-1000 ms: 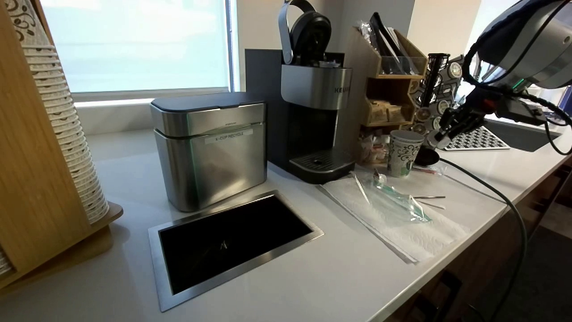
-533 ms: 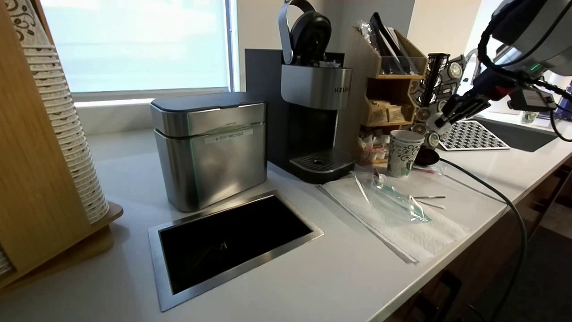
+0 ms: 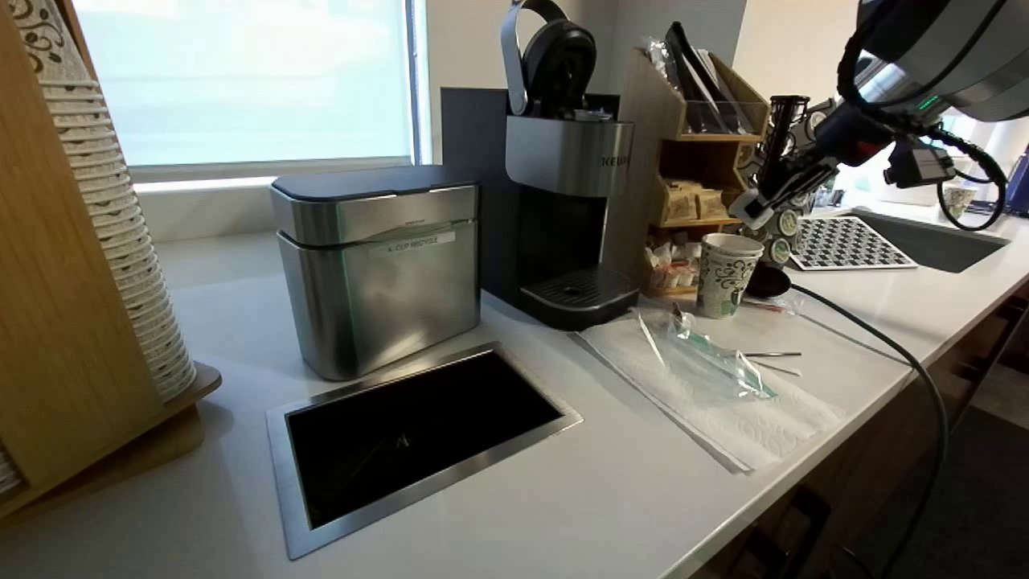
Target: Put the coffee pods from the counter inside the two stacked coffee cups.
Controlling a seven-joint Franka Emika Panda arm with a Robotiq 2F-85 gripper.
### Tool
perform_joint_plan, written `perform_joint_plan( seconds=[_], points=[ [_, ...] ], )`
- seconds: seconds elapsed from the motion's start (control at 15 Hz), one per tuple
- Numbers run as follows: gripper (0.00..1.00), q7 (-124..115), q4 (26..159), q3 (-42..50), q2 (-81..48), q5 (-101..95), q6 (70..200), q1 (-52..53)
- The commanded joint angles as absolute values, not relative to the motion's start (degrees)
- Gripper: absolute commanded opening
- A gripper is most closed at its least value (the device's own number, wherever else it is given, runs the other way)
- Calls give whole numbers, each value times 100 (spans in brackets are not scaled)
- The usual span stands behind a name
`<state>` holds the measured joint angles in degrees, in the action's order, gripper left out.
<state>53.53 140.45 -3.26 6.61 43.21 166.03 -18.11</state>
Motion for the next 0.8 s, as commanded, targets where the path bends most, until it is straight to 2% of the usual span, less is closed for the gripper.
perform_joint_plan(
  seconds=[0.0, 0.07, 0.47, 0.73],
  points=[
    [57, 5380, 13989, -373, 546, 4179, 16555, -1788],
    [58, 5395, 13973, -372, 531, 4194, 16522, -1783],
    [100, 5557, 14026, -354, 560, 4306, 16519, -1756],
    [100, 5523, 14132, -400, 528, 3718, 16266, -1829]
  ],
)
